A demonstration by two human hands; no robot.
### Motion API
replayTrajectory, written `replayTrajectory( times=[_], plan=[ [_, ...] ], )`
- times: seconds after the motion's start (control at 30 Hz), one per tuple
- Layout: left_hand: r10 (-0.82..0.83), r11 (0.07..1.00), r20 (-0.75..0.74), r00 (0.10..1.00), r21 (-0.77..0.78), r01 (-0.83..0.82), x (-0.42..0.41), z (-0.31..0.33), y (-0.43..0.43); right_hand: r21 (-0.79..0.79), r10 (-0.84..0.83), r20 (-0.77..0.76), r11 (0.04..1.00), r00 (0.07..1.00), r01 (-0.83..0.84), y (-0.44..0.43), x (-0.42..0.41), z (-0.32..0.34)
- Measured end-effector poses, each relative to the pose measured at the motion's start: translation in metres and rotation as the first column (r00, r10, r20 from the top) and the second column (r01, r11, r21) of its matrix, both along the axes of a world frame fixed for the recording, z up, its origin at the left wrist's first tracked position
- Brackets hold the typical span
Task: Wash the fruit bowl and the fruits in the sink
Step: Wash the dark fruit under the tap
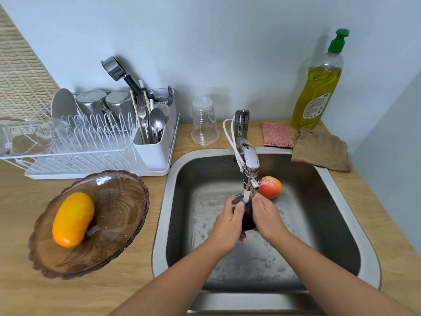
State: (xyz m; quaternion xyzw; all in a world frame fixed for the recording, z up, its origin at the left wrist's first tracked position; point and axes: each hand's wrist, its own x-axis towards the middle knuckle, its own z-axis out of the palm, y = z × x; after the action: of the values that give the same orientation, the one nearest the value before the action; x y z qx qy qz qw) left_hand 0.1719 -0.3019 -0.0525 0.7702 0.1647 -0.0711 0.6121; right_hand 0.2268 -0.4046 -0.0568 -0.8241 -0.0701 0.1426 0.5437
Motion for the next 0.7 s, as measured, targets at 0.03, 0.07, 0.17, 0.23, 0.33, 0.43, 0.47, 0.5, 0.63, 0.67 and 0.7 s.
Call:
replayTrajectory(
  times=[0.03,0.07,0.17,0.23,0.33,0.43,0.47,0.5,0.63,0.67,0.7],
  plan=[
    [0.013,1.000,0.000,1.000,-0.010,-0.013,0.000,-0.002,-0.002,-0.010,-0.004,0.010,1.000,1.000,0.004,-0.001,-0.001,0.000],
    [0.045,0.999,-0.012,0.999,-0.024,-0.045,0.001,-0.002,-0.003,-0.007,0.000,0.026,1.000,1.000,0.001,-0.002,-0.003,-0.002],
    [0.182,0.974,-0.126,0.975,-0.112,-0.197,0.010,-0.001,0.002,-0.020,0.075,0.117,0.997,0.990,-0.073,0.001,-0.015,-0.010],
    [0.225,0.952,-0.159,0.961,-0.173,-0.251,0.013,0.001,0.005,-0.024,0.087,0.141,0.996,0.986,-0.085,0.003,-0.016,-0.014],
    [0.145,0.971,-0.140,0.979,-0.171,-0.168,0.008,-0.001,0.004,-0.011,0.030,0.081,1.000,0.996,-0.029,0.002,-0.008,-0.013],
    [0.050,0.974,-0.066,0.997,-0.216,-0.063,0.003,-0.006,-0.001,0.032,-0.044,0.012,0.999,0.999,0.043,-0.005,-0.002,-0.014],
    [0.039,0.971,-0.036,0.999,-0.233,-0.046,0.002,-0.007,-0.002,0.052,-0.072,-0.016,0.996,0.997,0.072,-0.006,0.000,-0.014],
    [0.025,0.971,-0.005,1.000,-0.238,-0.025,0.001,-0.008,-0.003,0.079,-0.089,-0.057,0.992,0.994,0.094,-0.007,0.000,-0.013],
    [0.051,0.962,0.038,0.998,-0.271,-0.039,0.000,-0.008,-0.001,0.169,-0.056,-0.105,0.983,0.993,0.073,-0.010,0.001,-0.011],
    [0.081,0.950,0.028,0.996,-0.305,-0.069,0.000,-0.007,0.001,0.180,-0.038,-0.099,0.982,0.994,0.055,-0.010,0.000,-0.012],
    [0.111,0.934,0.015,0.994,-0.344,-0.099,0.000,-0.007,0.003,0.186,-0.014,-0.096,0.982,0.995,0.032,-0.011,0.000,-0.014]
  ],
)
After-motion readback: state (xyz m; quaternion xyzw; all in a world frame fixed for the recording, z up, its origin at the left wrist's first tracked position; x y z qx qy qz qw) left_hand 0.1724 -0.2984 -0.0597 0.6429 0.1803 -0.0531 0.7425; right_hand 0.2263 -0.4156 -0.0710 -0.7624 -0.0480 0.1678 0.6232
